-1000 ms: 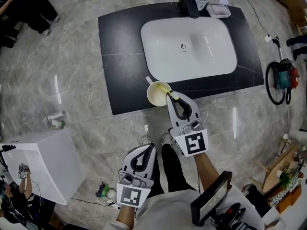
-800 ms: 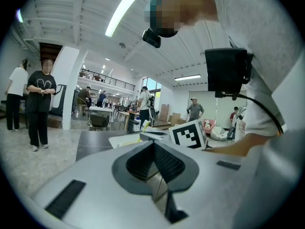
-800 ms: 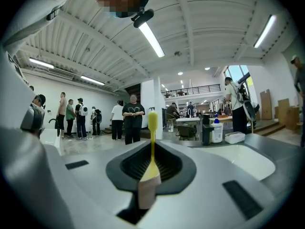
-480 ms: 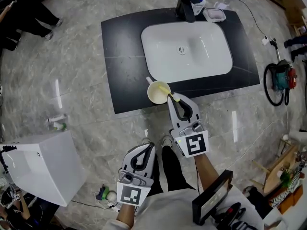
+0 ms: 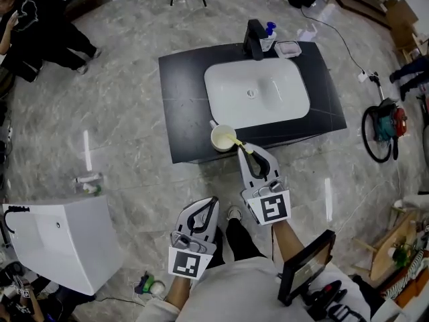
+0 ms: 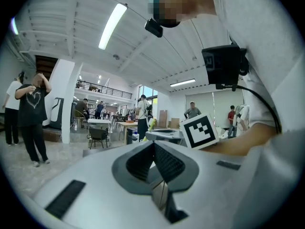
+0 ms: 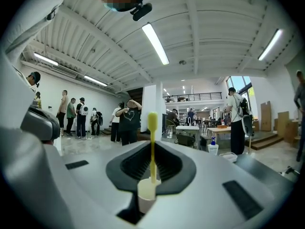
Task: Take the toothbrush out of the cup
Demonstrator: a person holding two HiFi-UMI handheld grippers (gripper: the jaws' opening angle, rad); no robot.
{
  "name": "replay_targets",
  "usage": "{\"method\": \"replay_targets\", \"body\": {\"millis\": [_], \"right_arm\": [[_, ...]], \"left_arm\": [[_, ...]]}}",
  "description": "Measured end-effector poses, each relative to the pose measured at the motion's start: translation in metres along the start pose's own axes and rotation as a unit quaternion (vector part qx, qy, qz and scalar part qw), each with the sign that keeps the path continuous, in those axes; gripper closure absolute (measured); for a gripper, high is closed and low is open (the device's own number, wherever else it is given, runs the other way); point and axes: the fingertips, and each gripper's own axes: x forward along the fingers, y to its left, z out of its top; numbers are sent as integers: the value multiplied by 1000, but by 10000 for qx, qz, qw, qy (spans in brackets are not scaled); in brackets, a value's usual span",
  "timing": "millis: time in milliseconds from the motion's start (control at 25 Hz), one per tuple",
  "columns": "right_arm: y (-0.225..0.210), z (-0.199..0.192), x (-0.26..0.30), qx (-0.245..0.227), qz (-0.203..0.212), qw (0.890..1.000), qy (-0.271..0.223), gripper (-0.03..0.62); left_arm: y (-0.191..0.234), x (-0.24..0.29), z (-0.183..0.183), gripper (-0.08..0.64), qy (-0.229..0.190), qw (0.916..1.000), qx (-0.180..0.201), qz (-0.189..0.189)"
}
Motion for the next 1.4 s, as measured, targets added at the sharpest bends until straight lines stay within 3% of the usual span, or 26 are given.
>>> {"method": "replay_targets", "body": {"millis": [40,80,120,200,240,520,920,1040,1160,1200,1320,1400], "right_arm": [[2,0,-3,-63,31,9999,106,566],[4,2,-6,-83,54,9999,124,566],[5,8,-8,-87,57,9999,93,566],[9,22,-13,-81,50,9999,33,566],[11,29,-17,-67,55,10000,18,566],[27,62,-43,-106,155,9997,-134,568],[38,61,-69,-112,156,9997,-136,568],[42,62,-75,-135,192,9996,-147,568],[46,65,-80,-179,217,9995,-155,568],[47,67,-82,-206,239,9994,-159,568],[51,70,-88,-233,297,9992,-153,568],[56,77,-94,-198,316,9990,-265,568]], "left_arm": [[0,-4,6,556,-33,10000,71,10],[1,-9,12,556,-148,9998,-93,112],[4,-14,19,557,-346,9978,-477,300],[9,-25,33,557,-764,9852,-1356,718],[9,-30,39,555,-870,9804,-1562,830],[0,-46,61,557,-1067,9830,-1221,860],[-12,-45,75,556,-1468,9802,-1077,779],[-18,-45,72,557,-1239,9900,-329,591],[-21,-44,75,556,-1102,9922,417,409],[-21,-44,76,557,-1141,9919,364,422],[-15,-46,81,556,-1506,9826,-825,707],[-14,-48,83,556,-1581,9782,-1097,776]]}}
